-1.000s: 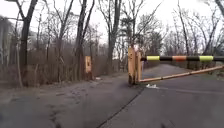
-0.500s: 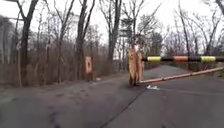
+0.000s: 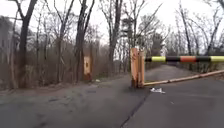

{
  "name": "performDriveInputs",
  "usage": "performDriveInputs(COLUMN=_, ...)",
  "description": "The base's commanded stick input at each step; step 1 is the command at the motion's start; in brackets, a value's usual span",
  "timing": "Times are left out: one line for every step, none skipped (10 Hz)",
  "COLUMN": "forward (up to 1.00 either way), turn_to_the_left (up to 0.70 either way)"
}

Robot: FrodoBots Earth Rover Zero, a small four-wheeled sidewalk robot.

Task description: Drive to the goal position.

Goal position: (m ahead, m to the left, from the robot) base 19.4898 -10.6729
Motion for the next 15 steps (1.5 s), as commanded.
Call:
performDriveInputs(forward=0.70, turn_to_the_left=0.00)
performDriveInputs(forward=0.70, turn_to_the_left=0.09)
performDriveInputs(forward=0.70, turn_to_the_left=0.20)
performDriveInputs(forward=0.70, turn_to_the_left=0.31)
performDriveInputs(forward=0.70, turn_to_the_left=0.00)
performDriveInputs(forward=0.70, turn_to_the_left=0.00)
performDriveInputs(forward=0.70, turn_to_the_left=0.00)
performDriveInputs(forward=0.70, turn_to_the_left=0.35)
performDriveInputs(forward=0.70, turn_to_the_left=0.24)
performDriveInputs(forward=0.70, turn_to_the_left=0.13)
performDriveInputs(forward=0.70, turn_to_the_left=0.03)
performDriveInputs(forward=0.70, turn_to_the_left=0.00)
performDriveInputs(forward=0.70, turn_to_the_left=0.00)
performDriveInputs(forward=0.70, turn_to_the_left=0.00)
performDriveInputs(forward=0.70, turn_to_the_left=0.00)
